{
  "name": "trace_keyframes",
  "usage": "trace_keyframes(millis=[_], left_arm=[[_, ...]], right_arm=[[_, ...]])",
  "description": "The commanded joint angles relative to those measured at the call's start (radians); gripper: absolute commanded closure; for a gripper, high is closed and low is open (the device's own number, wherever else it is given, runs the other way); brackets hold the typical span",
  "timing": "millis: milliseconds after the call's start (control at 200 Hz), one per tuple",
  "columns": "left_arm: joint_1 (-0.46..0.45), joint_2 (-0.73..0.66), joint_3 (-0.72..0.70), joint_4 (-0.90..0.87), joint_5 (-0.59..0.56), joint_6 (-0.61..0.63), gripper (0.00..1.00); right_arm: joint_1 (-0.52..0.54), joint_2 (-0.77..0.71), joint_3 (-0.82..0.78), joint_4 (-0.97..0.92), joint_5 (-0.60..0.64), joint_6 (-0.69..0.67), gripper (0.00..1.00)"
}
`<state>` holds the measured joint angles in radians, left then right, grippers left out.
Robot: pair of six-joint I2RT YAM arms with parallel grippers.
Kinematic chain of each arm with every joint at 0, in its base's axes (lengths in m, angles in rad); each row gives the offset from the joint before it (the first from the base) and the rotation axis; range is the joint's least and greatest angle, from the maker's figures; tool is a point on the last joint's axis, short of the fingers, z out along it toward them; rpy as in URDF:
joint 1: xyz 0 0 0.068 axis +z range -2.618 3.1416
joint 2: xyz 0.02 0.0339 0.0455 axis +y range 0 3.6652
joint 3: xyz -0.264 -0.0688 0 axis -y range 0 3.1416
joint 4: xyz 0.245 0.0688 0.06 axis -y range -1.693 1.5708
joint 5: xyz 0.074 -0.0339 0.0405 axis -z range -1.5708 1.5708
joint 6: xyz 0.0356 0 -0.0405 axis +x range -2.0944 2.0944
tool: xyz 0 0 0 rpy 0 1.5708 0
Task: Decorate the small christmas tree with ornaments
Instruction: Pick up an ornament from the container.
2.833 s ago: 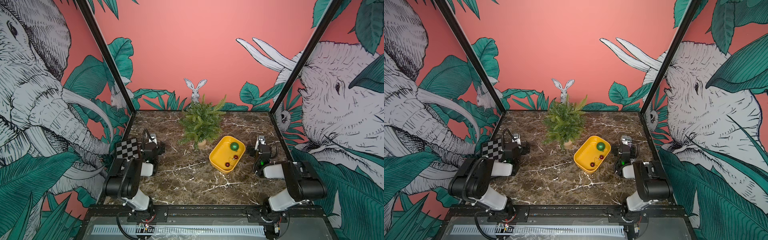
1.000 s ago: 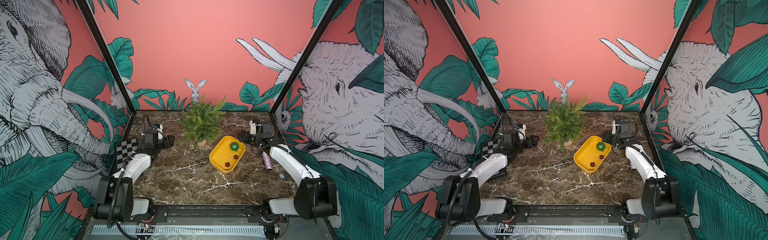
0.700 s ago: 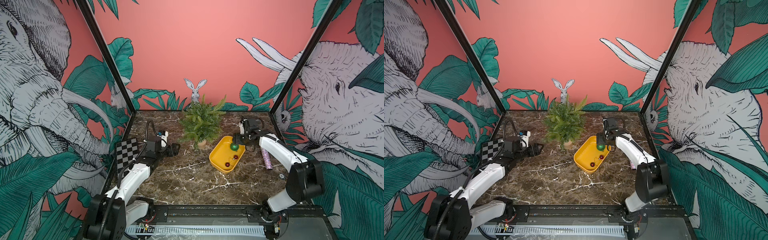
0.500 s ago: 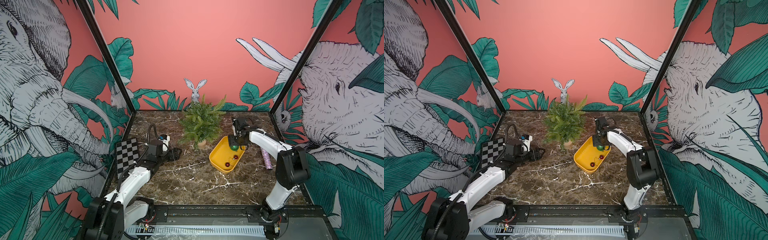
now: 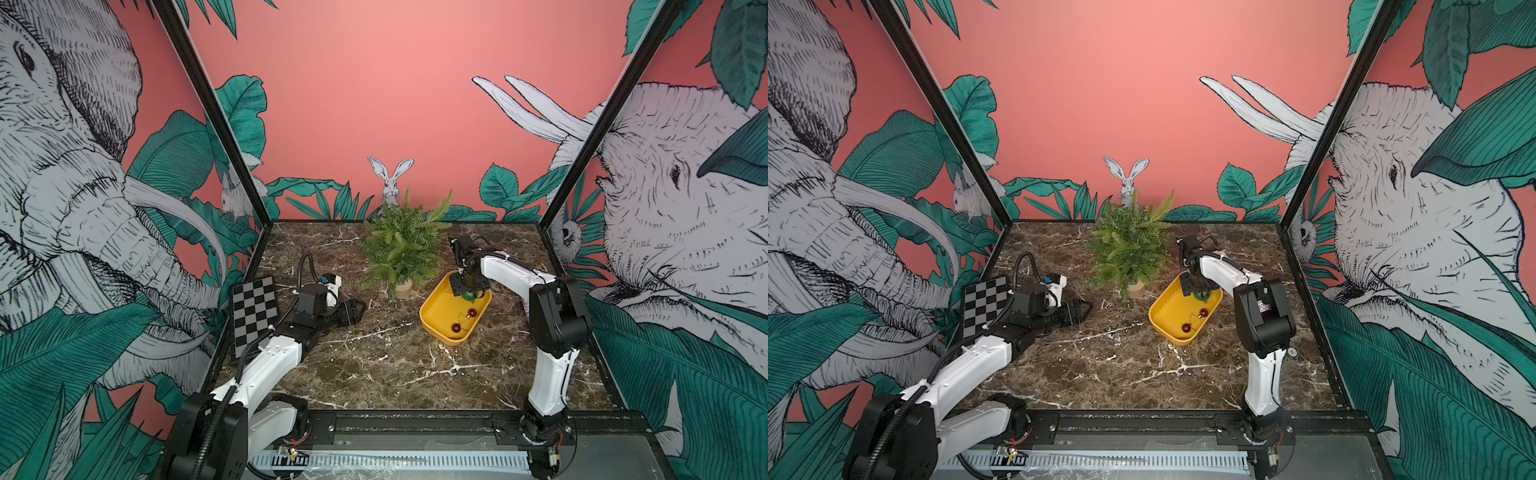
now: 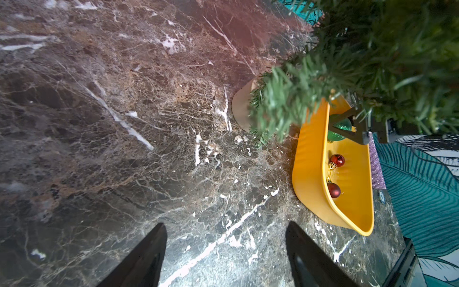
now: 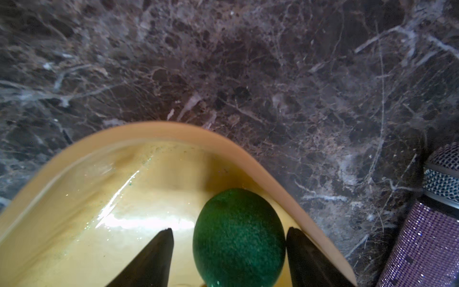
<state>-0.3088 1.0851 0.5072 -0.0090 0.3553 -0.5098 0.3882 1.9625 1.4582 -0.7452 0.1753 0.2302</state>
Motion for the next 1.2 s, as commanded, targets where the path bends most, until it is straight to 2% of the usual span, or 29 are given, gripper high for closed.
trace_keyframes(millis=[0,200,535,900,1020,1195], left_arm=[[-0.007,-0.002,-0.014,0.026,0.005,-0.022,0.23],[-0.009,0.007,-0.015,0.033,0.007,-0.023,0.23],[-0.017,-0.024,-0.008,0.028,0.019,-0.033,0.23],[-0.048,-0.126,0.121,-0.046,0.03,-0.001,0.24],[-0.072,-0.147,0.183,-0.073,0.036,0.026,0.24],[-0.111,-0.16,0.264,-0.06,0.067,0.031,0.31]], right_arm=[[0.016,0.031,0.033,-0.048,0.02,-0.01,0.26],[0.021,0.056,0.034,-0.034,0.01,-0.008,0.29],[0.021,-0.001,-0.02,0.017,-0.032,0.012,0.45],[0.021,-0.352,-0.267,0.187,-0.097,0.058,0.47],[0.02,-0.513,-0.334,0.238,-0.116,0.062,0.47],[0.02,-0.687,-0.363,0.238,-0.144,0.07,0.47]])
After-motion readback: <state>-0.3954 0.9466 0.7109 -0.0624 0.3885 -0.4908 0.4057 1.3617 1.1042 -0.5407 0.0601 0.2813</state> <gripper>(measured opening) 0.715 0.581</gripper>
